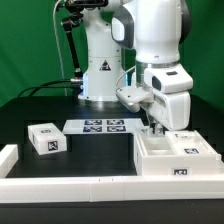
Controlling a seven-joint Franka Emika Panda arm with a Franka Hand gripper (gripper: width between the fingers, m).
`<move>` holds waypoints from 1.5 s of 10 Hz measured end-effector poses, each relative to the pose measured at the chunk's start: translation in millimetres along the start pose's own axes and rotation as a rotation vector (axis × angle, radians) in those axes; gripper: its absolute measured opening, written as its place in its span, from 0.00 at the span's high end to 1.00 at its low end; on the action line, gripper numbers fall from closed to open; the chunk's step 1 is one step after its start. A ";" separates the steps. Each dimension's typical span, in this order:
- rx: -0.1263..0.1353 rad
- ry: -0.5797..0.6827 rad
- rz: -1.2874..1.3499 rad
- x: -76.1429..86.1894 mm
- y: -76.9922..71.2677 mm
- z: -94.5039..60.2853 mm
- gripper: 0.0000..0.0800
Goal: Assemble cabinet
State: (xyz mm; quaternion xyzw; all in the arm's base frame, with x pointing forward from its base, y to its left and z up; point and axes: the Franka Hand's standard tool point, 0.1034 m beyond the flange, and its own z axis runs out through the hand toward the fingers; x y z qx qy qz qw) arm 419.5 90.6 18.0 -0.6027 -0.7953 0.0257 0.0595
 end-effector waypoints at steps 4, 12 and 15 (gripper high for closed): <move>0.003 -0.027 0.202 -5.4 -5.3 -16.5 0.91; 0.008 -0.067 0.285 -27.9 10.9 -51.8 0.91; 0.026 -0.073 0.300 -35.1 25.2 -60.3 0.91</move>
Offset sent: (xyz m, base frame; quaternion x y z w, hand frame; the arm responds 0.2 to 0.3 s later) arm -0.0084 -0.0104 0.0258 0.0051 -0.0412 0.0945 0.9947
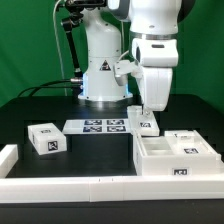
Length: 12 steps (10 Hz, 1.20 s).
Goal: Assemble cabinet
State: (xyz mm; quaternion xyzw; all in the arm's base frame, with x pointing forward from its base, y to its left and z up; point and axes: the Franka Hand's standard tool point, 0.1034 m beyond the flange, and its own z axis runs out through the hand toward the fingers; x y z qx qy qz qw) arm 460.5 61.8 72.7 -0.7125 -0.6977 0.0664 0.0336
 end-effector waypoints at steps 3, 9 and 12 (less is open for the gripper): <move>0.003 0.001 0.000 0.2 -0.6 1.7 0.91; 0.009 0.004 -0.003 2.8 -0.1 5.0 0.91; 0.011 0.004 0.013 4.8 0.0 5.6 0.91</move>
Offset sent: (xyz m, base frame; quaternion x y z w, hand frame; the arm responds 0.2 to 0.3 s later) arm 0.0000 0.0000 0.0000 0.0000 0.0000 0.0000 1.0000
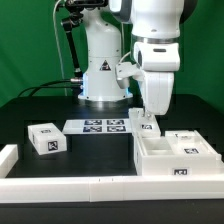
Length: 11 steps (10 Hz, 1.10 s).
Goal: Assemble cabinet
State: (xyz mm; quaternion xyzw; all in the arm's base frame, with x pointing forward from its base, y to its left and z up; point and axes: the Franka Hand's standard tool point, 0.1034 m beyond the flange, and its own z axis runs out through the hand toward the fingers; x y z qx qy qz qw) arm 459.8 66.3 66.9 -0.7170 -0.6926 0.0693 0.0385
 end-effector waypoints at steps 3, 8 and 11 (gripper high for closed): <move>0.001 0.000 0.002 -1.3 -0.3 0.6 0.91; 0.007 -0.002 -0.014 7.5 0.9 -3.7 0.91; 0.014 0.001 -0.010 3.7 0.8 0.3 0.91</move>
Offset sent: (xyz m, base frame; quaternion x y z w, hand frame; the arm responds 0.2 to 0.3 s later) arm 0.0000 0.0000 0.0000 0.0000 0.0000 0.0000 1.0000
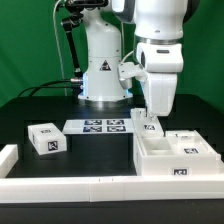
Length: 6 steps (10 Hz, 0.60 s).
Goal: Assemble cabinet
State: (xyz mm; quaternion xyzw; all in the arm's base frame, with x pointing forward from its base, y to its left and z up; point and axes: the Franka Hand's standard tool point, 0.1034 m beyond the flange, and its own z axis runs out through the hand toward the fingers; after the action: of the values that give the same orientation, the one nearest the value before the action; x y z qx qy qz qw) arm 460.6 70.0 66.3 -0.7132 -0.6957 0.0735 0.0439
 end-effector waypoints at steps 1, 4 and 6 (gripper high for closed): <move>0.001 -0.001 0.000 -0.1 0.1 -0.2 0.91; 0.006 -0.004 0.003 1.1 0.1 -1.0 0.91; 0.007 -0.004 0.002 1.2 -0.6 -0.4 0.91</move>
Offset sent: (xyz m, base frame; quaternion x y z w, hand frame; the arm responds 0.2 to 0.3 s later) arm 0.0022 0.0055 0.0038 -0.0046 -0.0082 0.0085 0.9999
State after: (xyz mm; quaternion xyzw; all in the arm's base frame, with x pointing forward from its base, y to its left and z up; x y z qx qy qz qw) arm 460.1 71.2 66.7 -0.7135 -0.6949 0.0773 0.0450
